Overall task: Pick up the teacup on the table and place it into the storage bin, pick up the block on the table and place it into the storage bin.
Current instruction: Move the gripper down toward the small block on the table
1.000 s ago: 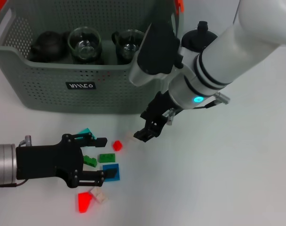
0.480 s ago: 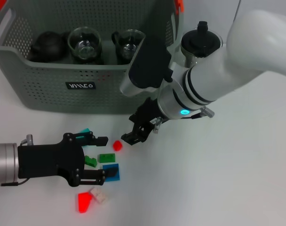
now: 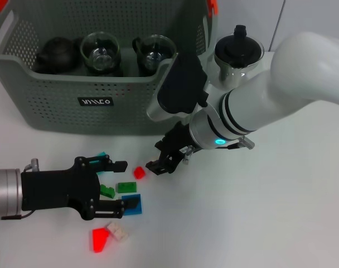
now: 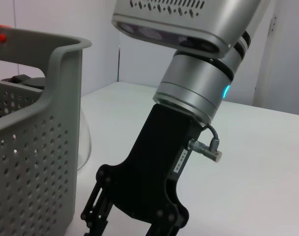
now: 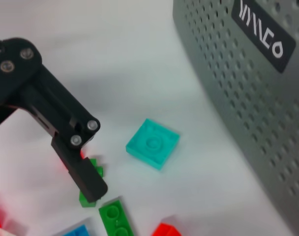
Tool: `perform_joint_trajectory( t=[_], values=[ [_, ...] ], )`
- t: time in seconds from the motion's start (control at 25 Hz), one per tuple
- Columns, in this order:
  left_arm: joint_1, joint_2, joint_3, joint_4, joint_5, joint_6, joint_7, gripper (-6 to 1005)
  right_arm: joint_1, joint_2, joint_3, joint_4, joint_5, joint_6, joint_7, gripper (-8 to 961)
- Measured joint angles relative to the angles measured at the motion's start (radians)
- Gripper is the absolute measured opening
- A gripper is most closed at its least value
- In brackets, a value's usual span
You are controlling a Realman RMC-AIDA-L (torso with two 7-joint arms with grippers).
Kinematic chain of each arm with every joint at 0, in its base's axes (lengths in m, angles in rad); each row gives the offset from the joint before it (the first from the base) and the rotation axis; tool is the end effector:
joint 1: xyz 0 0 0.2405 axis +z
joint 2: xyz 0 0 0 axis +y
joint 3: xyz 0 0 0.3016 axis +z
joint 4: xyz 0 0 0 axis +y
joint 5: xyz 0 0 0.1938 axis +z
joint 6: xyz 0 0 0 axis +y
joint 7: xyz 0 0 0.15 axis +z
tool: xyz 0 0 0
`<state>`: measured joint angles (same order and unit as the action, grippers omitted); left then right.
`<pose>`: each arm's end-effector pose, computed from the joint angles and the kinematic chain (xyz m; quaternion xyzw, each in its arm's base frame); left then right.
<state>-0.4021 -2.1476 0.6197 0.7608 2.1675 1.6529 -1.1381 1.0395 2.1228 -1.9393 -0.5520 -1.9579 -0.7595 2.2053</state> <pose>-0.3149 0.2839 -0.0436 -0.9635 -0.1385 -0.1917 0.1257 0.1432 0.4066 -0.1779 -0.9797 0.1246 -0.0977 0.1233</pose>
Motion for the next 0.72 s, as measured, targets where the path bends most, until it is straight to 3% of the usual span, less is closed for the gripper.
perform_joint_trajectory(
  t=[0.24, 0.72],
  values=[
    [-0.002, 0.000, 0.000, 0.000, 0.000, 0.000, 0.000, 812, -0.004, 0.001, -0.008, 0.016, 0.022, 0.010, -0.014, 477],
    [-0.001, 0.000, 0.000, -0.012, 0.000, -0.005, 0.008, 811, -0.011, 0.002, -0.041, 0.021, 0.048, 0.041, -0.016, 437]
  ],
)
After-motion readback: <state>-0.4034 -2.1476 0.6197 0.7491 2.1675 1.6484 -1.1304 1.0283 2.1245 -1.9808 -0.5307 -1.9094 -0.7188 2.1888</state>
